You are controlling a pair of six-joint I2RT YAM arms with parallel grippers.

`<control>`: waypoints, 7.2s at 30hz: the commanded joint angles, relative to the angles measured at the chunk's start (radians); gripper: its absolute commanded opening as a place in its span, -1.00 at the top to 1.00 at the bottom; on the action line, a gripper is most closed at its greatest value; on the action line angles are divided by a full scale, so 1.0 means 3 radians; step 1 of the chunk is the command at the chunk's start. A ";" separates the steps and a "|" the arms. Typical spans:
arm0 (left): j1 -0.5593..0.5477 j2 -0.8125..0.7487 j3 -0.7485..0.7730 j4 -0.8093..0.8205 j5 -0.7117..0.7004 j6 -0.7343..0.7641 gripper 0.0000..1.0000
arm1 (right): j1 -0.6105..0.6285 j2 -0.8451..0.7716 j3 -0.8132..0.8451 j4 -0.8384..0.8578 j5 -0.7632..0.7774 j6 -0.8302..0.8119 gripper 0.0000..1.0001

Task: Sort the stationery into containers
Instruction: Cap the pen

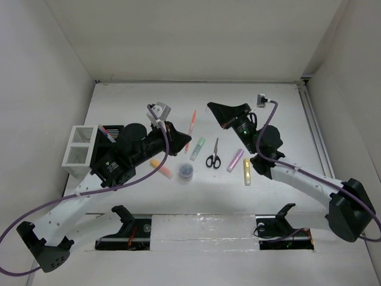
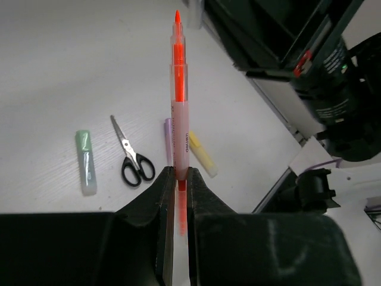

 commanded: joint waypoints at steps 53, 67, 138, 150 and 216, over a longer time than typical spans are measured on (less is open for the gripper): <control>-0.0008 -0.0204 -0.0171 0.0555 0.0566 0.0105 1.00 | 0.0368 0.0186 -0.0192 0.1171 -0.0087 0.0388 1.00; -0.0008 -0.0234 -0.0202 0.0524 0.0566 0.0105 1.00 | 0.0296 0.0043 -0.0002 0.1033 0.0031 0.0219 1.00; -0.0008 -0.0296 0.0197 0.0222 0.0178 0.0545 1.00 | 0.0424 0.0446 -0.0104 0.1003 -0.1263 0.0572 1.00; -0.0008 -0.0362 0.0233 0.0253 0.0116 0.0688 1.00 | 0.0485 0.0385 -0.0105 0.0395 -0.1299 0.0163 1.00; -0.0008 -0.0158 0.0248 -0.0089 -0.2419 0.0331 1.00 | -0.0185 0.0191 0.0090 0.0170 -0.1943 0.0072 -0.77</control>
